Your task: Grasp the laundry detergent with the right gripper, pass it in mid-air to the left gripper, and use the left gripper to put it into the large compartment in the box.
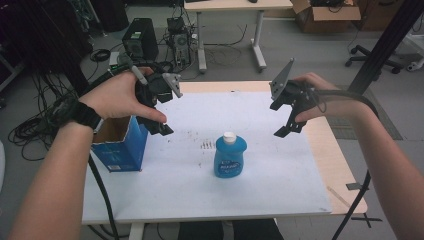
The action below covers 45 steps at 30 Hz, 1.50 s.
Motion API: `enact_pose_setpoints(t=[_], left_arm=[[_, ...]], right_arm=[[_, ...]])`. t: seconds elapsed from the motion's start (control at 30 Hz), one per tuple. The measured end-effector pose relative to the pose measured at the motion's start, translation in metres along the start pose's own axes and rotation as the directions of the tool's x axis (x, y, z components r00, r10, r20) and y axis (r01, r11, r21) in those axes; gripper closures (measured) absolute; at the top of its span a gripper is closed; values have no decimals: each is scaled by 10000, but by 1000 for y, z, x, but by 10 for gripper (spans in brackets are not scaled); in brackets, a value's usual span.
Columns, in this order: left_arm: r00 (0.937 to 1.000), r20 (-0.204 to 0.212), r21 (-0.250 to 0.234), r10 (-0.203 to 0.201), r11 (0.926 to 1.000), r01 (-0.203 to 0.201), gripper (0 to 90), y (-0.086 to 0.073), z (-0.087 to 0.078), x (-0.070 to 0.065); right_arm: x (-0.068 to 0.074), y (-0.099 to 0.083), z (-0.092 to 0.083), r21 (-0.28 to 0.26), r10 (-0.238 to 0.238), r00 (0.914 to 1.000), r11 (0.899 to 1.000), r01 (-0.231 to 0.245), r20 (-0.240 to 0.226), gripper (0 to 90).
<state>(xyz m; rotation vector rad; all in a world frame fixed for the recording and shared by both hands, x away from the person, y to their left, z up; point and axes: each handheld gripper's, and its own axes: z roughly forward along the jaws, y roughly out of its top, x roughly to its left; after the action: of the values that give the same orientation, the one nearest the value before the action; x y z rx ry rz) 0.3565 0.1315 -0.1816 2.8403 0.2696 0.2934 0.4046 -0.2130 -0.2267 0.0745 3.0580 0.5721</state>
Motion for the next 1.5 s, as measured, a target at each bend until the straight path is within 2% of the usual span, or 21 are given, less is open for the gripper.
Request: enact_pose_setpoints(t=[0.43, 0.63, 0.8, 0.97, 1.03, 1.2, 1.37, 1.43, 1.5], left_arm=[[10000, 3, -1, 1, 10000, -1, 60, 1, -1, 1], [10000, 18, -53, -20, 10000, 21, 59, 3, 1, 1], [10000, 48, -13, -74, 10000, 75, 59, 3, 3, 1], [9999, 69, -5, -113, 9999, 114, 58, 3, 4, 1], [9999, 59, -3, -139, 9999, 139, 57, 2, 5, 1], [9998, 71, -3, -185, 9998, 185, 57, 1, 6, 0], [9996, 75, 9, -263, 9997, 263, 57, -1, 7, -1], [9996, 92, 4, -279, 9996, 279, 57, -1, 8, -2], [9994, 82, 16, -324, 9995, 324, 57, -2, 9, -2]], right_arm=[[1, -1, -6, -131, -71, 9999, 9999, 72, 115, 57], [0, -3, -9, -601, -131, 9997, 9981, 143, 202, 52], [-1, -6, -8, -1337, -347, 9993, 9904, 360, 116, 47], [-2, -8, -4, -1679, -393, 9992, 9850, 405, 101, 40], [-1, -10, 0, -2001, -453, 9990, 9787, 452, 44, 36], [0, -12, 6, -2360, -534, 9986, 9704, 511, -37, 35], [-1, -19, 16, -3084, -573, 9982, 9500, 497, -159, 37], [-1, -20, 18, -3156, -569, 9982, 9476, 483, -180, 37], [-1, -23, 26, -3543, -618, 9975, 9340, 460, -332, 37]])
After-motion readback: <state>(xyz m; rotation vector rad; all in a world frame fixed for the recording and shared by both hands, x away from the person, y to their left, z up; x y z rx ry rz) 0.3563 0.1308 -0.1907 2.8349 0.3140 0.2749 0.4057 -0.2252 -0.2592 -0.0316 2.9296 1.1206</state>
